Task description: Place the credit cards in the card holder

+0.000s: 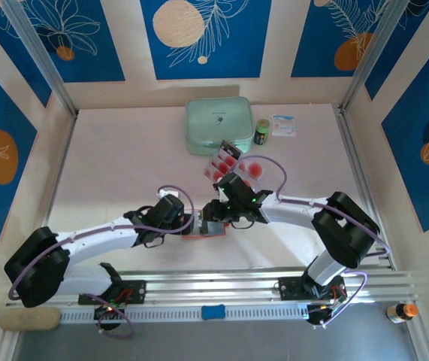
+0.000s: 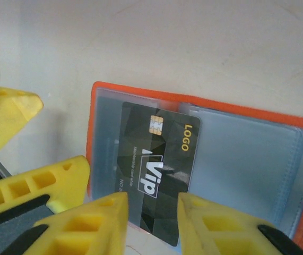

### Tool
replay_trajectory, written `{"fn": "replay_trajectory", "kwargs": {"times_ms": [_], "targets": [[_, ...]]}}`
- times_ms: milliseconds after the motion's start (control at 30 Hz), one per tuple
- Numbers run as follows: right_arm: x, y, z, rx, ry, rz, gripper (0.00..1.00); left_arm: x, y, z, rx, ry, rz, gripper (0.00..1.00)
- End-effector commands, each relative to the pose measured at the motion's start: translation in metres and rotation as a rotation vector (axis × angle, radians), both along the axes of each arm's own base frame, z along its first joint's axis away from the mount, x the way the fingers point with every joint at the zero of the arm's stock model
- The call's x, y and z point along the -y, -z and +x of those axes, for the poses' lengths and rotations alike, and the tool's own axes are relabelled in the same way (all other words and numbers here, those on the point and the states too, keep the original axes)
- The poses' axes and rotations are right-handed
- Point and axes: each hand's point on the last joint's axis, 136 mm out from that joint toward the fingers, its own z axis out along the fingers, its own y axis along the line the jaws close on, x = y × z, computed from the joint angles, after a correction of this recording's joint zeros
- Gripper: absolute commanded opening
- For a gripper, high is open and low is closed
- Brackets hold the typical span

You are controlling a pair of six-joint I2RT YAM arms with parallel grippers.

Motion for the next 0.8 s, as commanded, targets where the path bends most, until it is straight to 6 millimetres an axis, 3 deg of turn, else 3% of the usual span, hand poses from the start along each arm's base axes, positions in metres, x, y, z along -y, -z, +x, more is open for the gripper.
{"fn": "replay_trajectory", "kwargs": {"times_ms": [0, 133, 333, 767], "targets": [[-0.001, -0.001, -0.003, -0.006, -0.057, -0.035, 0.21, -0.014, -0.007, 0.004, 0.007, -0.053, 0.034, 0.96], [-0.008, 0.006, -0.003, -0.024, -0.083, -0.041, 0.12, -0.025, 0.000, 0.000, -0.016, -0.085, 0.060, 0.96], [-0.014, 0.017, -0.003, -0.040, -0.101, -0.064, 0.05, -0.040, 0.017, -0.008, -0.055, -0.140, 0.097, 0.96], [-0.027, 0.041, -0.012, -0.084, -0.144, -0.127, 0.00, -0.036, 0.041, -0.010, -0.102, -0.124, 0.113, 0.96]]}}
